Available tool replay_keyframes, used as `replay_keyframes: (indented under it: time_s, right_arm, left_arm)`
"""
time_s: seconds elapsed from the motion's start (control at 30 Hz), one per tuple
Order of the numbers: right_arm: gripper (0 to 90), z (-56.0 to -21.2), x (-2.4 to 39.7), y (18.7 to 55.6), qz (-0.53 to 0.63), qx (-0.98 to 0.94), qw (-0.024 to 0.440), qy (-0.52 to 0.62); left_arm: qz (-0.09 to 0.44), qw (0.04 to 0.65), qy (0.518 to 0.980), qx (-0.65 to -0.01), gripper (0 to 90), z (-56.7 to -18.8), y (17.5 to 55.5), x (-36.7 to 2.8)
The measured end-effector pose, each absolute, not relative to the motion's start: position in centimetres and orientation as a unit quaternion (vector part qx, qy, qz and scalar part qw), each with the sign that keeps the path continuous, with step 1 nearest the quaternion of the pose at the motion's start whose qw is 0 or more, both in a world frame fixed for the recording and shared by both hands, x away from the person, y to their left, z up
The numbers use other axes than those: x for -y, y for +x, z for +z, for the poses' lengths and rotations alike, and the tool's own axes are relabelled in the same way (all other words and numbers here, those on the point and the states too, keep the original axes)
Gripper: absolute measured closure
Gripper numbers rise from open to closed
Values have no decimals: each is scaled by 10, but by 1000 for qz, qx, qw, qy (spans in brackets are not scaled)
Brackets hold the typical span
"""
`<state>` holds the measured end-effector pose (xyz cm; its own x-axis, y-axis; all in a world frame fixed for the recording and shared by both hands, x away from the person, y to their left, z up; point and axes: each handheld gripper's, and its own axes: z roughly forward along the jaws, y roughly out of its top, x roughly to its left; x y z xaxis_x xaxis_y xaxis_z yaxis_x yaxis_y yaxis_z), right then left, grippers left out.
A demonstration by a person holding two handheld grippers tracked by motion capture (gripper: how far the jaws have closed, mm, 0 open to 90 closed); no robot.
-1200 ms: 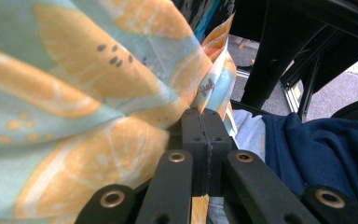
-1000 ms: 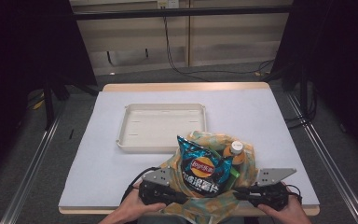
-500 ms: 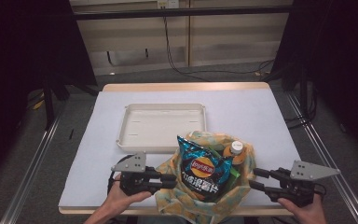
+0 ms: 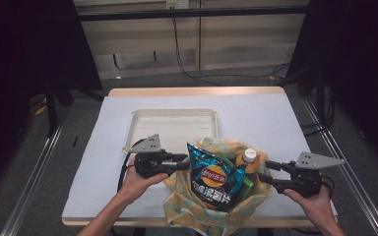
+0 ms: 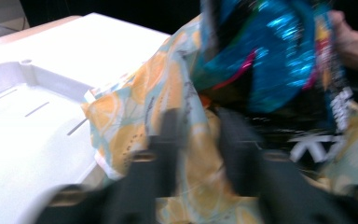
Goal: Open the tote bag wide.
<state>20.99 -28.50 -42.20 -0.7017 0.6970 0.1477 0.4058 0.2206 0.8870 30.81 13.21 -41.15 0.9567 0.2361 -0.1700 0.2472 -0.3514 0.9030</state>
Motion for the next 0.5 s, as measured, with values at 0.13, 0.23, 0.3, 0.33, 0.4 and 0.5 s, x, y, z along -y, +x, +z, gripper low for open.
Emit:
replay_keyframes:
  time_s: [0.13,0.23,0.3,0.33,0.4,0.5]
  right_arm:
    - [500,-424,282,214,513,-768,138,358]
    - [525,-431,281,215,509,-771,131,359]
    - [530,-436,279,215,502,-776,128,360]
    - [546,-437,278,215,500,-777,127,360]
    - [575,-437,278,214,500,-778,126,359]
    - [683,-437,281,213,503,-773,133,362]
  left_arm:
    - [-5,531,828,-181,900,-422,319,-134]
    - [-3,505,840,-199,900,-434,324,-138]
    - [-6,491,847,-205,900,-440,325,-139]
    - [-7,485,850,-206,900,-442,324,-139]
    - [-11,474,856,-205,900,-446,323,-139]
    - [-19,466,861,-205,900,-454,322,-139]
